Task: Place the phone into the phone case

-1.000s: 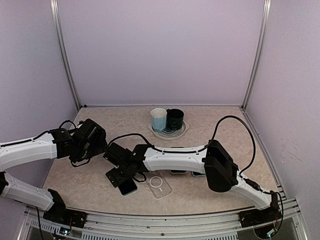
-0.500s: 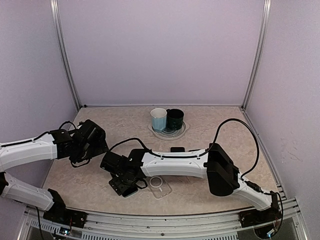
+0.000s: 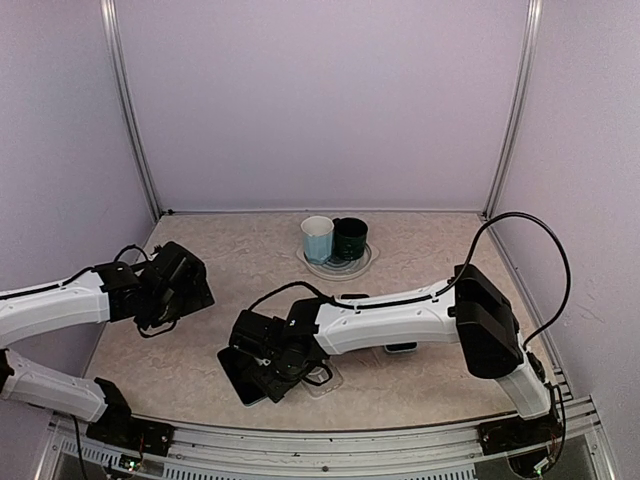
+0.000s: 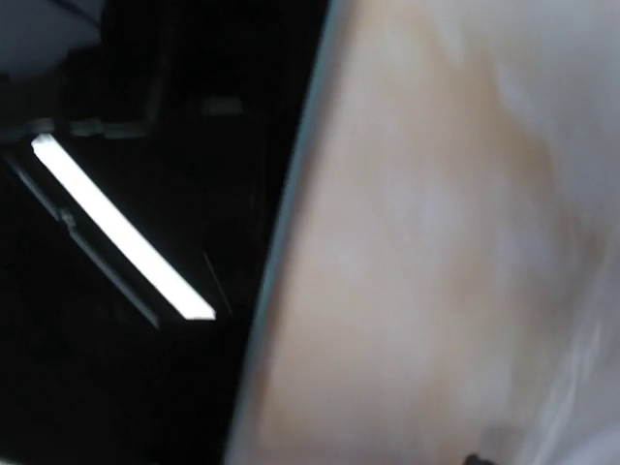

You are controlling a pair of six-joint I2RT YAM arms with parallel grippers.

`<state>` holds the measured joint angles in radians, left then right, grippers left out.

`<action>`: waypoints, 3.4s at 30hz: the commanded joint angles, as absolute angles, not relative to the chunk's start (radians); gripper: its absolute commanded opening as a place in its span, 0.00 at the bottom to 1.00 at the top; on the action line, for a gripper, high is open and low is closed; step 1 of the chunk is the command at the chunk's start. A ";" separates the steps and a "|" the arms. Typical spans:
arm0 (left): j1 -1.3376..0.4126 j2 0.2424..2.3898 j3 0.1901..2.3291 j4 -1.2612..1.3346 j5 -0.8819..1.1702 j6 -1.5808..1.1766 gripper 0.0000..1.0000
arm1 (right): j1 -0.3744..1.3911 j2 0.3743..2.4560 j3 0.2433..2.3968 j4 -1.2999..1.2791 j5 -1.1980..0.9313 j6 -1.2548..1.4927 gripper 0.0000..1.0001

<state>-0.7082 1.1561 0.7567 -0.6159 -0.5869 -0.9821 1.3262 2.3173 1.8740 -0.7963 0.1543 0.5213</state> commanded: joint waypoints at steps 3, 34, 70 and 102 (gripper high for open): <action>-0.698 1.133 0.725 -0.583 -0.571 -0.962 0.98 | 1.350 2.289 1.857 -0.911 0.183 0.537 0.68; -1.044 1.247 0.466 -0.545 -0.302 -1.340 0.25 | 1.231 2.101 1.680 -0.535 0.056 0.546 0.62; -1.301 1.477 0.575 -0.426 -0.256 -1.305 0.18 | 1.180 1.997 1.377 -0.400 -0.106 0.676 0.02; -1.306 1.276 0.764 -0.704 -0.627 -1.251 0.45 | 1.202 2.106 1.540 -0.519 0.022 0.679 0.39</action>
<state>-1.3640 1.2881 0.7029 -0.4808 -0.4946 -1.2407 1.1851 2.0598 1.4971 -0.4885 -0.0105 0.6781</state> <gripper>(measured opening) 0.386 0.380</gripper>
